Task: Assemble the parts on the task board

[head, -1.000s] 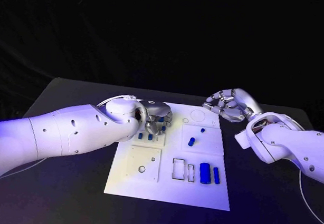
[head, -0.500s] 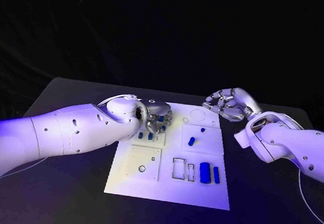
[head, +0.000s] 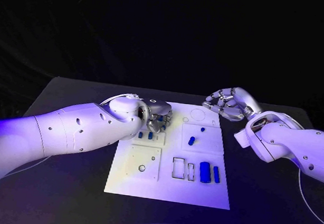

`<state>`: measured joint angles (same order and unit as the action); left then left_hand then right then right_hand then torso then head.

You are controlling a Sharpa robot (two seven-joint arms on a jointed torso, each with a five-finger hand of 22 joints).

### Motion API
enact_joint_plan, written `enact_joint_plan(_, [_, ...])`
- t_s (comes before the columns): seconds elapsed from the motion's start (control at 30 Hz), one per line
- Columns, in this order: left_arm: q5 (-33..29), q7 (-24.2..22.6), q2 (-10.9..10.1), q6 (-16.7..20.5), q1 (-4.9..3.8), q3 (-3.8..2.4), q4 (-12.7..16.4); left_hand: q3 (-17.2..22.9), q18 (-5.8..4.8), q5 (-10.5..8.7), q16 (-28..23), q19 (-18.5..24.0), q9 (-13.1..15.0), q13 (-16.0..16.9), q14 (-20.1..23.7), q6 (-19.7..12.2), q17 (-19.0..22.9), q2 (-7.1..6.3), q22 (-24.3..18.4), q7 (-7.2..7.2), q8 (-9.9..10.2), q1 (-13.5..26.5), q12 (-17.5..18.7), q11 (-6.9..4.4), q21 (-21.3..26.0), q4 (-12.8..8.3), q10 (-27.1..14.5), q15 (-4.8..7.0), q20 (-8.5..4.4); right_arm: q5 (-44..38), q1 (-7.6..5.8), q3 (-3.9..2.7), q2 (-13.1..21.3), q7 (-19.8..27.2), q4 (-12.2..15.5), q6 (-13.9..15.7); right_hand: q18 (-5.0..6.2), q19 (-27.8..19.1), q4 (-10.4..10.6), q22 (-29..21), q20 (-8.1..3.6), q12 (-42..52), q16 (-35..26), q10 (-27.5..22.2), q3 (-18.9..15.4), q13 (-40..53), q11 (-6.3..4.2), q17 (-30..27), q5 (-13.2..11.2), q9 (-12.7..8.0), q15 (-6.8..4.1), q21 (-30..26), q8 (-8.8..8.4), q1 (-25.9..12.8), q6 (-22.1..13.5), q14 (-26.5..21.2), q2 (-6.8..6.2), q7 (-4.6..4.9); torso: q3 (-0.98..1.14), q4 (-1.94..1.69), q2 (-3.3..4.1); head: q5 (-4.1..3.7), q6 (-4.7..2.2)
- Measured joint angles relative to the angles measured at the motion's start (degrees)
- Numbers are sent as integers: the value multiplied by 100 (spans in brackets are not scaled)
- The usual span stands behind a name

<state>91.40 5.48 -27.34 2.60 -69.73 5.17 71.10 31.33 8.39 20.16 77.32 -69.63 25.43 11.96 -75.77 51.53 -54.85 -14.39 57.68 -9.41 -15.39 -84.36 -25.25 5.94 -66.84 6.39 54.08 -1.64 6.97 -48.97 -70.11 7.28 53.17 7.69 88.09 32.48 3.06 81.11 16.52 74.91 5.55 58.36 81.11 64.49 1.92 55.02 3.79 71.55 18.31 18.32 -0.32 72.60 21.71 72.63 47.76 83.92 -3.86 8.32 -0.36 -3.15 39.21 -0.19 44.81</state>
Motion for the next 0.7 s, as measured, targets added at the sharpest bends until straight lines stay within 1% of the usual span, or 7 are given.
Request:
enact_joint_plan(0.33, [-2, 52, 48, -80, -10, -9, -46, -1, 0, -22, 23, -2, -26, -29, 0, 0, 3, 0, 28, 0, 9, 0, 41, 0, 0, 1, 0, 0, 2, 0, 0, -2, 4, 0, 4, 0, 0, 0, 0, 2, 0, 0, 0, 0, 0, -9, 0, 0, 0, 0, 0, 0, 0, 0, 0, 0, 0, 0, -1, -6, -3, -27, 16])
enact_joint_plan(0.4, [-2, 58, 56, -91, -12, -10, -54, 1, 1, -22, 23, -22, -38, -38, 0, 0, 6, 0, 35, 0, 29, 0, 41, 1, -25, -1, 0, 0, 20, 0, 0, -2, 5, 0, 4, 0, 0, 0, 0, 4, 0, 0, 0, 0, 0, -10, 0, 0, 0, 0, 0, 0, 0, 0, 0, 0, 0, 0, -1, -6, -3, -29, 20])
enact_joint_plan(0.5, [-3, 65, 67, -104, -14, -12, -67, 15, 1, -38, 56, -75, -46, -47, -33, 0, 2, 10, 98, 0, 29, 10, 52, 1, -85, -15, 0, -11, 11, 0, 0, -1, 6, 0, 4, -1, 0, 0, 0, 4, 0, 0, 0, 0, 0, -9, 0, 0, 0, 0, 0, 0, 0, 0, 0, 0, 0, 0, -1, -5, -3, -31, 23])
enact_joint_plan(0.53, [-3, 65, 70, -105, -15, -12, -69, 32, -8, -55, 74, -137, -49, -72, -59, 60, -10, 36, 162, 14, 29, 37, 69, -6, -138, -32, 64, 14, 10, 0, 0, 0, 6, 0, 4, -1, 0, 0, 0, 4, 0, 0, 0, 0, 0, -10, 0, 0, 0, 1, 0, 0, 0, 0, 0, 0, 0, 0, -2, -5, -3, -31, 24])
enact_joint_plan(0.57, [-4, 65, 73, -105, -16, -13, -71, 47, -89, -55, 81, -155, -49, -87, -76, 106, -20, 38, 202, 24, 29, 38, 85, -18, -177, -47, 109, 31, 9, 0, 0, 0, 6, 0, 5, -1, 0, 0, 0, 4, 0, 0, 0, 0, 0, -9, 0, 0, 0, 1, 0, 0, 0, 0, 0, 0, 0, 0, -2, -5, -2, -31, 24])
enact_joint_plan(0.6, [-4, 65, 76, -105, -16, -13, -73, 46, -89, -55, 110, -211, -49, -90, -121, 173, -38, 50, 277, 46, 21, 50, 78, -39, -232, -46, 188, 38, 3, 0, 0, 0, 6, 0, 5, -1, 0, 0, 0, 4, 0, 0, 0, 0, 0, -10, 0, 0, 0, 1, 0, 0, 0, 0, 0, 0, 0, 0, -2, -5, -2, -31, 24])
enact_joint_plan(0.7, [-7, 63, 80, -96, -11, -6, -73, 70, -88, -55, 162, -363, -47, -89, -210, 375, -94, 93, 490, 109, -59, 88, 30, -109, -407, -71, 422, 123, -36, 0, 0, 0, 5, 1, 5, -1, 0, 0, 0, 4, 0, 0, 0, 0, 0, -9, 0, 0, 0, 0, 0, 0, 0, 0, 0, 0, 0, 0, -2, -7, -3, -32, 27])
